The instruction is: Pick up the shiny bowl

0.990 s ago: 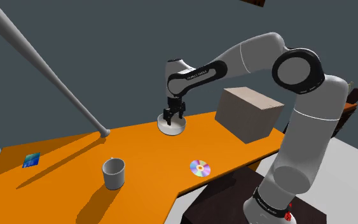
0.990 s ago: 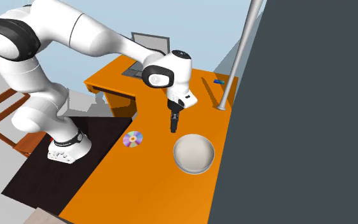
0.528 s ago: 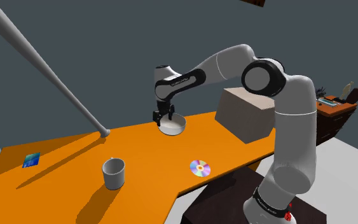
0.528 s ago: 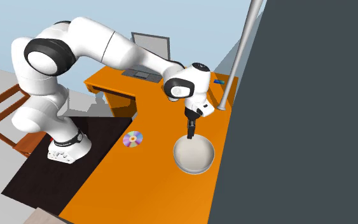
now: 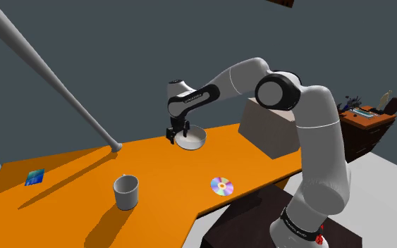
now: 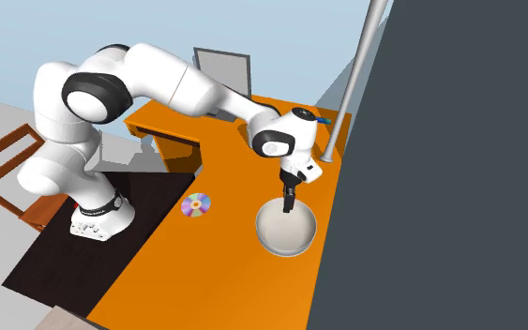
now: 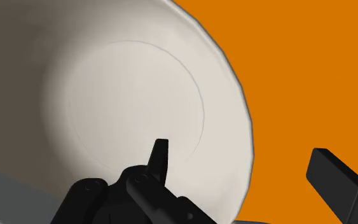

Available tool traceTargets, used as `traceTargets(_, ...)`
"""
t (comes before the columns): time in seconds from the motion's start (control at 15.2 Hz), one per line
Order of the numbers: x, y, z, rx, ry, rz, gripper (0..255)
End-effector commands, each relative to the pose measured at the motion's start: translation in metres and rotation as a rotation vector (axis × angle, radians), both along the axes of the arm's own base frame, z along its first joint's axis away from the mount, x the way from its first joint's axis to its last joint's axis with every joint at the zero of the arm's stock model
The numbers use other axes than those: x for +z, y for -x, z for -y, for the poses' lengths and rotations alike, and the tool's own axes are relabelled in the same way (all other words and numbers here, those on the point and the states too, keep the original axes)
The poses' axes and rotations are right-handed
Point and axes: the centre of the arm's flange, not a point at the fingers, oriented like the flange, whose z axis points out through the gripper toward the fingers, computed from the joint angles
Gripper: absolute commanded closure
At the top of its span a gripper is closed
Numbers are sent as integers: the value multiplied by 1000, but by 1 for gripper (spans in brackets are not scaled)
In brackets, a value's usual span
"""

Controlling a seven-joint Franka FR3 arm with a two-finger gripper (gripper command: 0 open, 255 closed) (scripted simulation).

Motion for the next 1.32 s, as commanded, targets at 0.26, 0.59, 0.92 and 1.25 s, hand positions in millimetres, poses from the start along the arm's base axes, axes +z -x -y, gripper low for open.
traceTargets(0.26, -13, 0, -1, 0, 0, 1, 255)
traceTargets(0.59, -13, 0, -1, 0, 0, 1, 255)
traceTargets(0.92, -3, 0, -1, 0, 0, 1, 255)
traceTargets(1.25, 23, 0, -1, 0, 0, 1, 255)
